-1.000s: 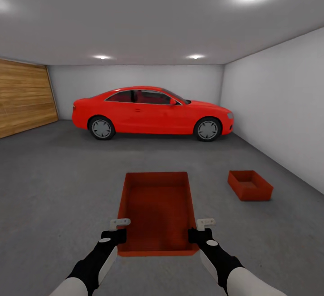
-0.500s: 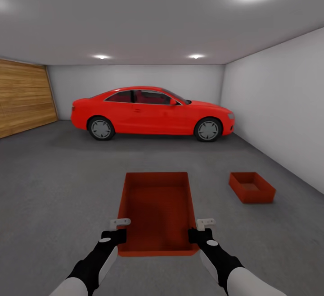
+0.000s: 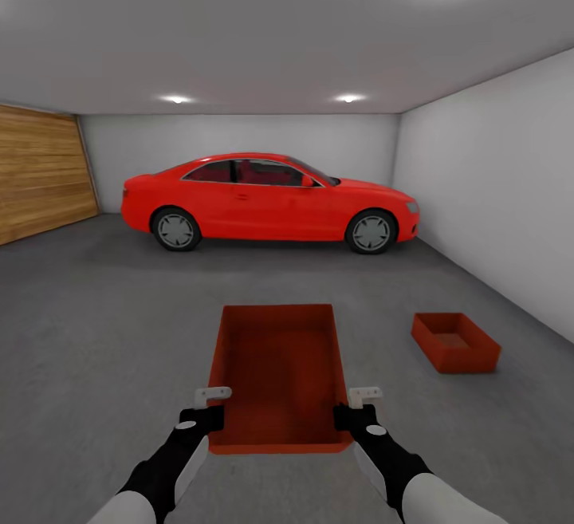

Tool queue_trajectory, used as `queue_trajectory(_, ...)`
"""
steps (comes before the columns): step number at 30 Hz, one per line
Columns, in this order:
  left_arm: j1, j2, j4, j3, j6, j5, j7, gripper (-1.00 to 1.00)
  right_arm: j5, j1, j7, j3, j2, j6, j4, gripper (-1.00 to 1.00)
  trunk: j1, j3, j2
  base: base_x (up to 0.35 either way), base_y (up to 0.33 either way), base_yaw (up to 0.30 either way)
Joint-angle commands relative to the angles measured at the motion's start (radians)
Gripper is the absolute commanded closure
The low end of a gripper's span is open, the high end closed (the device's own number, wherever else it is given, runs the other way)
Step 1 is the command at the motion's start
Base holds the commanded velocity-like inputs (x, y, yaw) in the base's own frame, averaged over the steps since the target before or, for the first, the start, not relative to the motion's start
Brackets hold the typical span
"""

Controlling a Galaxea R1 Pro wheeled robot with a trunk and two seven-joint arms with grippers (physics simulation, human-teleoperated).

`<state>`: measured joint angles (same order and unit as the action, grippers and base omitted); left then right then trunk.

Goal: Move the two storage containers from the living room to the garage. In the garage, place one container on the floor and stack the other container on top of it (either order is fine).

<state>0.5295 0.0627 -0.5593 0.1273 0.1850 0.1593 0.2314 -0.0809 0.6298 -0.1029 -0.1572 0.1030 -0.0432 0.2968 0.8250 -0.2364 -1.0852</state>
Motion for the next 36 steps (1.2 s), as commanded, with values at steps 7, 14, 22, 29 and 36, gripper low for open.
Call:
queue_trajectory(7, 0.001, -0.002, -0.005, -0.003, -0.003, -0.012, 0.016, 1.0, -0.011, 0.001, -0.018, 0.013, -0.009, -0.004, -0.004, 1.0, 0.001, -0.001, -0.001, 0.322, 0.0, 0.0)
queue_trajectory(14, 0.001, -0.003, -0.005, -0.003, -0.003, -0.012, 0.016, 1.0, -0.011, 0.001, -0.018, 0.013, -0.009, -0.003, -0.004, 1.0, 0.001, -0.001, -0.001, 0.322, 0.0, 0.0)
queue_trajectory(22, 0.001, -0.003, -0.005, -0.007, -0.002, -0.011, 0.015, 1.0, -0.011, 0.001, -0.018, 0.013, -0.009, -0.004, -0.004, 1.0, 0.001, -0.001, -0.001, 0.322, 0.0, 0.0)
queue_trajectory(29, 0.001, -0.003, -0.005, -0.008, -0.002, -0.011, 0.015, 1.0, -0.011, 0.001, -0.018, 0.013, -0.009, -0.003, -0.004, 1.0, 0.001, -0.001, -0.001, 0.322, 0.0, 0.0)
queue_trajectory(36, 0.001, -0.003, -0.005, -0.008, -0.002, -0.011, 0.014, 1.0, -0.011, 0.001, -0.018, 0.013, -0.009, 0.0, -0.004, 1.0, 0.001, -0.001, -0.001, 0.322, 0.0, 0.0)
